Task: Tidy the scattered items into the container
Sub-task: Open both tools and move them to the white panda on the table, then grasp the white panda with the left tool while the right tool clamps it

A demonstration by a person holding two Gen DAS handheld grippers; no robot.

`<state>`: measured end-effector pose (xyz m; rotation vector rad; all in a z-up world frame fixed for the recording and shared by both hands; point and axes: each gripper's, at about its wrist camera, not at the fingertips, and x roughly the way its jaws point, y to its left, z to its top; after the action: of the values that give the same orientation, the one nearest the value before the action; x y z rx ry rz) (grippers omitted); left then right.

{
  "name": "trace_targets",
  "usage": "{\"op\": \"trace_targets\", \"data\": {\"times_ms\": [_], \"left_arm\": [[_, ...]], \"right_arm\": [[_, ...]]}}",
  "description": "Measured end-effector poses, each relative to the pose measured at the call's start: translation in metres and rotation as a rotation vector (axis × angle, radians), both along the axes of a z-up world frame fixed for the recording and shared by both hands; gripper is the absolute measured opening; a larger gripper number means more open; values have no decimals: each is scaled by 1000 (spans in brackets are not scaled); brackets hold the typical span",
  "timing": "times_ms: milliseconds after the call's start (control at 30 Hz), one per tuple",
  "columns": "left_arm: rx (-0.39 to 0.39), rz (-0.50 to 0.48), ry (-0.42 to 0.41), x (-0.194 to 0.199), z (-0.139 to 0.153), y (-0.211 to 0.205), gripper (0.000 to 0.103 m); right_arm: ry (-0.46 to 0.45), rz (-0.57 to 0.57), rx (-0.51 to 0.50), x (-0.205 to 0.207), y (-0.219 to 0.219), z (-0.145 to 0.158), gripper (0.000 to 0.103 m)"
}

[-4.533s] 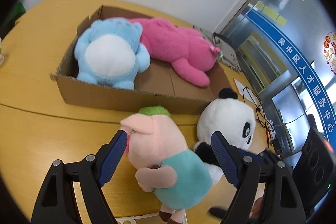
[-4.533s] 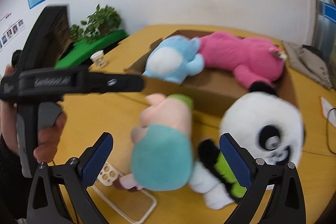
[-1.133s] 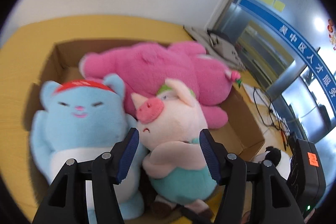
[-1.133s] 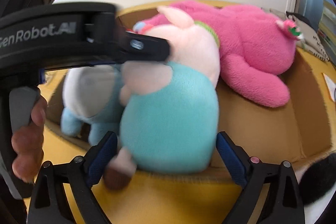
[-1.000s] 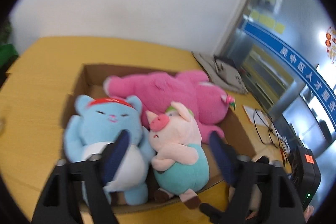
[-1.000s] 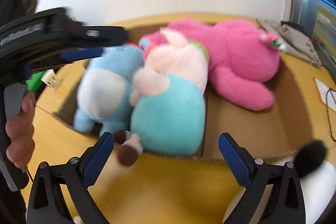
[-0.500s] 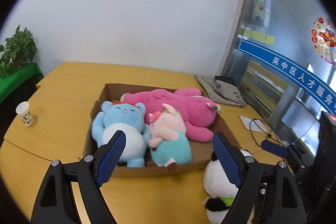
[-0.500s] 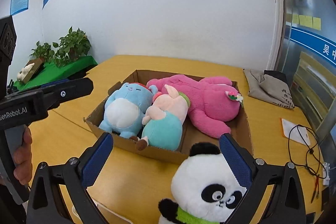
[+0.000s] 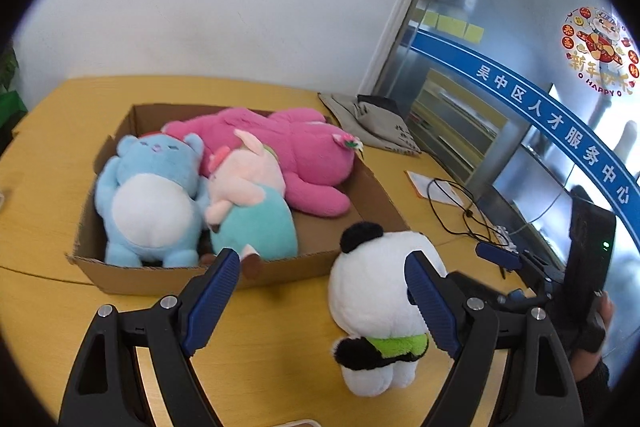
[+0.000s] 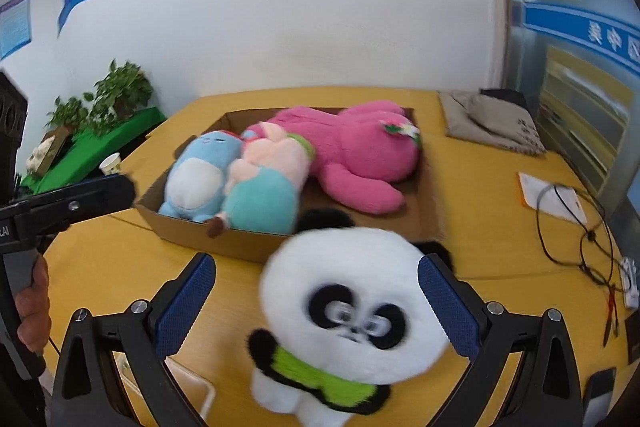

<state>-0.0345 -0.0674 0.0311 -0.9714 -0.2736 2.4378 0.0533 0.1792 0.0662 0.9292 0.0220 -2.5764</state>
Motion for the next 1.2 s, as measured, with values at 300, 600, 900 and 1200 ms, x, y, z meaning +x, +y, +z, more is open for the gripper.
{"op": "trace_targets", "data": {"times_ms": [300,600,900,1200], "left_arm": [[241,-206,-188,-32,-59,15,84],[376,-370,-329,-49,-118,48,84],[367,-417,-412,-48,-152,67,84],[337,-393,-393,-42,-148,56,54]], "right_arm": [[-194,155,-211,-36,67,-52,103],[-374,253,-431,-97,85,-109,103],[-402,324,-478,-102,67,-118,103],[-350,279,-412,-86,51,-104,87]]}}
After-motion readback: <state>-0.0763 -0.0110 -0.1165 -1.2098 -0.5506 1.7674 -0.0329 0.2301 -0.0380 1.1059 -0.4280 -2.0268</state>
